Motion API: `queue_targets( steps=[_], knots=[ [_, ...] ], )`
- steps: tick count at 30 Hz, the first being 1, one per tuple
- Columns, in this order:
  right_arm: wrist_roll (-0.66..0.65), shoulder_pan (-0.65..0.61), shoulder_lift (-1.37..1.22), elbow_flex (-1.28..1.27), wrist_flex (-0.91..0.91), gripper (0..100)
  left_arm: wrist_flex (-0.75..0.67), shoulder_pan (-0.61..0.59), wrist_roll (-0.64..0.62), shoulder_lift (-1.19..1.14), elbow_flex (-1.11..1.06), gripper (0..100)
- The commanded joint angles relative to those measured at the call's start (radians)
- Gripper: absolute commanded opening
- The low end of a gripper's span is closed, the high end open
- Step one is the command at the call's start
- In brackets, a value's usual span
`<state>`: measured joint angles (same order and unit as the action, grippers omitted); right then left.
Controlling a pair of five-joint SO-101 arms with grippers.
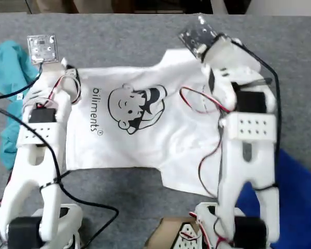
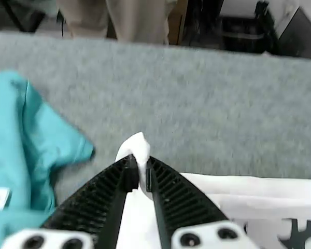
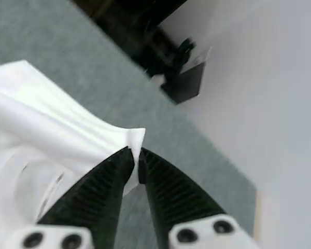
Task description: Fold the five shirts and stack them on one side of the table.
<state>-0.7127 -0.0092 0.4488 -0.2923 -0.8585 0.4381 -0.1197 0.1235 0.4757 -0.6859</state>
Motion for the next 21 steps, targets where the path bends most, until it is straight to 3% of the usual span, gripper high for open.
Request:
queue_targets(
  steps=[1, 7, 13, 21],
  knots=[
    [-0.035, 0.019, 0.125, 0.062, -0.221, 0.5, 0.175, -0.014, 0.008, 0.114, 0.048, 2],
    [-0.037, 0.033, 0.277, -0.005, -0.459, 0.5, 0.408, 0.014, 0.008, 0.246, -0.011, 2],
    [-0.038, 0.035, 0.498, -0.278, -0.532, 0.5, 0.417, 0.044, 0.003, 0.294, -0.213, 2],
    [-0.078, 0.035, 0.831, -0.567, -0.664, 0.5, 0.423, 0.040, 0.005, 0.294, -0.319, 2]
  ],
)
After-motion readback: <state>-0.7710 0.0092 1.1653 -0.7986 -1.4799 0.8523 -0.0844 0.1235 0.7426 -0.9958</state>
